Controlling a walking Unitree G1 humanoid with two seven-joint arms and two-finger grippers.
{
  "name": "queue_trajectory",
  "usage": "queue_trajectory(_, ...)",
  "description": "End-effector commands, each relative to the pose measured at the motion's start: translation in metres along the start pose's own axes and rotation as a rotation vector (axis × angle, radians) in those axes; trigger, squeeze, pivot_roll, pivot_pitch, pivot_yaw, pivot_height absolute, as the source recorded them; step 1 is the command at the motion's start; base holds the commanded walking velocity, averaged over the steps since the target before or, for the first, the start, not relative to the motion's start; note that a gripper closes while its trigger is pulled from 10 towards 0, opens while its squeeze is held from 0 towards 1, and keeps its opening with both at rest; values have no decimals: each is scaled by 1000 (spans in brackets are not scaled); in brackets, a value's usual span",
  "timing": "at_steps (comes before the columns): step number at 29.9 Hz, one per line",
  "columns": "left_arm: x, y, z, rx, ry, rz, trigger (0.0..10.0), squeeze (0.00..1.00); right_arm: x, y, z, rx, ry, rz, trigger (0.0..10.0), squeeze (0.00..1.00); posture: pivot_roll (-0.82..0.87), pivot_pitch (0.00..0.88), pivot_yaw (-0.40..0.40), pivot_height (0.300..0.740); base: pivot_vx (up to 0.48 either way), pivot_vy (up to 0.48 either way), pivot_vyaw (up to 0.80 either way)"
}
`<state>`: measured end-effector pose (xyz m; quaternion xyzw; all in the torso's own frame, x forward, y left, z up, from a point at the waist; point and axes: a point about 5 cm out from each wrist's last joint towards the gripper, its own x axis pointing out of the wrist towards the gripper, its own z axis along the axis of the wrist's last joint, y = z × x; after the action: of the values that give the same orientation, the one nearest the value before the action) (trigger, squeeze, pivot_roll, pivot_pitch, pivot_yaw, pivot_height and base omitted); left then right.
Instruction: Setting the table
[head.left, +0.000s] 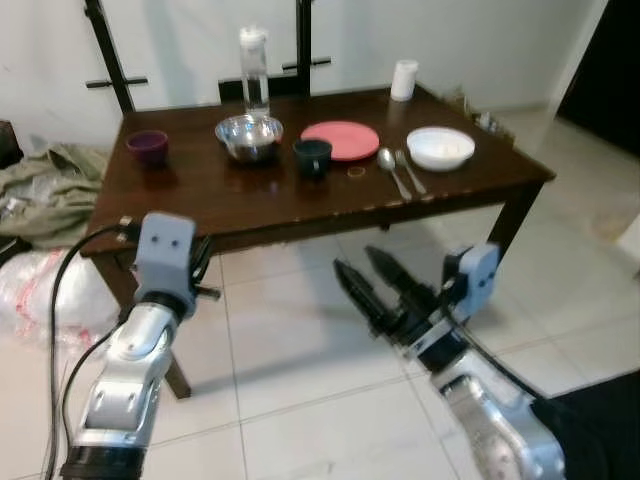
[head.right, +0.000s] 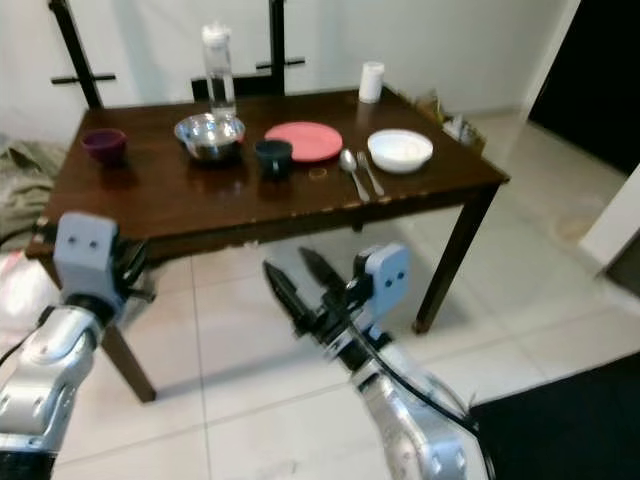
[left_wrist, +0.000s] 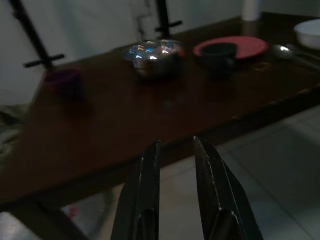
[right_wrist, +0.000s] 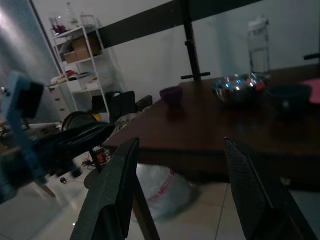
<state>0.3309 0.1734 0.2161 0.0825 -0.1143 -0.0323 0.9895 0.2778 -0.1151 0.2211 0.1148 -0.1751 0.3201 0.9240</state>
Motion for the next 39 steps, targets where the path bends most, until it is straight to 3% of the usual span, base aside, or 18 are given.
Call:
queue_trajectory(1, -3, 11, -4, 30, 17, 38, 10000, 0, 4, 9, 0, 24, 7, 35, 10000, 0, 71, 95, 72, 740, 480, 0, 788)
queue_trajectory(7, -3, 11, -4, 30, 16, 41, 10000, 0, 4, 9, 1, 24, 12, 34, 10000, 0, 73, 96, 71, 740, 480, 0, 574)
queue_trajectory(16, -2, 11, -3, 32, 11, 32, 10000, 0, 6, 4, 3, 23, 9, -13, 10000, 0, 73, 97, 70, 740, 480, 0, 0)
queue_trajectory(19, -1, 5, 0, 20, 3, -41, 10000, 0, 4, -18, 3, -25, 21, -183, 10000, 0, 75, 97, 69, 740, 480, 0, 0)
queue_trajectory(20, -1, 5, 0, 20, 3, -41, 10000, 0, 4, -18, 3, -25, 21, -183, 10000, 0, 75, 97, 69, 740, 480, 0, 0)
queue_trajectory(22, -2, -3, 2, 7, -7, -149, 10000, 0, -1, -38, 4, -78, 38, -313, 10000, 0, 72, 98, 71, 740, 480, 0, 0)
queue_trajectory(27, -3, -11, 7, 5, -21, -272, 10000, 0, -9, -55, 0, -160, 96, -406, 10000, 0, 69, 99, 72, 740, 480, 0, 0)
queue_trajectory(28, -3, -16, 10, 9, -27, -356, 10000, 0, -16, -66, -3, -224, 149, -477, 10000, 0, 69, 98, 73, 740, 480, 0, 0)
queue_trajectory(33, -2, -23, 12, 8, -34, -434, 10000, 0, -22, -77, -5, -272, 180, -564, 10000, 0, 69, 98, 73, 740, 480, 0, 0)
queue_trajectory(39, -1, -24, 12, 1, -36, -460, 10000, 0, -19, -76, -5, -275, 165, -566, 10000, 0, 63, 97, 79, 740, 480, 0, 0)
